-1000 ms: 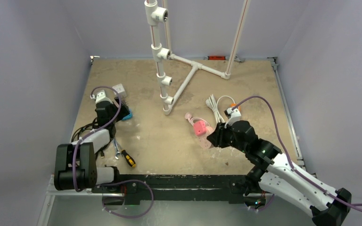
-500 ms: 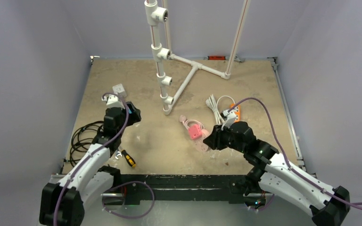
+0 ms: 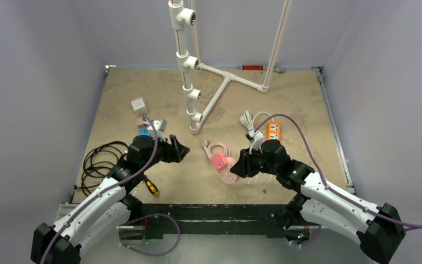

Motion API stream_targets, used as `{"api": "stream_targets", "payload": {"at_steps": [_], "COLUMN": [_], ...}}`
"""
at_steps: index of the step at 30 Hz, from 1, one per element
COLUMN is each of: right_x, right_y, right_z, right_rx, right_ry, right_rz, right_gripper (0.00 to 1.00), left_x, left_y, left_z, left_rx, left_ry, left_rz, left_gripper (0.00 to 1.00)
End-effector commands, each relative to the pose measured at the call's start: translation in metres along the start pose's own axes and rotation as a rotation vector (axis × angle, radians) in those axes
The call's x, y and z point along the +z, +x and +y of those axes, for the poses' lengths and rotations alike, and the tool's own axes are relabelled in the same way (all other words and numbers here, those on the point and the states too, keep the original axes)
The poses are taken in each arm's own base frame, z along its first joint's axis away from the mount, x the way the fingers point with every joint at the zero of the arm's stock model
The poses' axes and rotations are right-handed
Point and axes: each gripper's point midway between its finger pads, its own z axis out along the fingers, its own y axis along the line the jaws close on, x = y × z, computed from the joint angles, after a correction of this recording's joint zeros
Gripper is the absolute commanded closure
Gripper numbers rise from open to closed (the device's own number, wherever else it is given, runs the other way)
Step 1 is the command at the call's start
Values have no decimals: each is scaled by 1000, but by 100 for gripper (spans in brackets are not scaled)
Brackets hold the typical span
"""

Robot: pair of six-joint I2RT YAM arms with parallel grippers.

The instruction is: Pull the plug off the socket

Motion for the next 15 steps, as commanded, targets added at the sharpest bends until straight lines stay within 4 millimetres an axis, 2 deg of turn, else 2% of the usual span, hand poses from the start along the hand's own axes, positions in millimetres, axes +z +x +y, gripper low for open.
{"api": "stream_targets", "payload": {"at_steps": [1, 4, 6, 10, 12, 15], "right_x": [0, 3, 2, -2, -2, -2], "right_y": [-13, -1, 4, 14, 17, 19], "right_z": [35, 34, 41, 52, 55, 56], "right_rx": [-68, -69, -73, -84, -83, -87], "right_ry": [-182, -196, -242, -329, -350, -358], "right_rz": [-11, 41, 66, 109, 127, 137], "right_gripper": [100, 100, 100, 100, 100, 100], "left_x": [-6, -11, -17, -10, -10, -10], "left_y": [16, 21, 31, 57, 69, 76], "left_z": [-56, -83, -103, -105, -113, -124], "left_rx": [31, 61, 80, 132, 161, 212], "left_ry": [248, 378, 475, 456, 483, 512], "left_rz": [86, 98, 128, 204, 235, 248], "left_gripper": [35, 35, 35, 34, 33, 32]}}
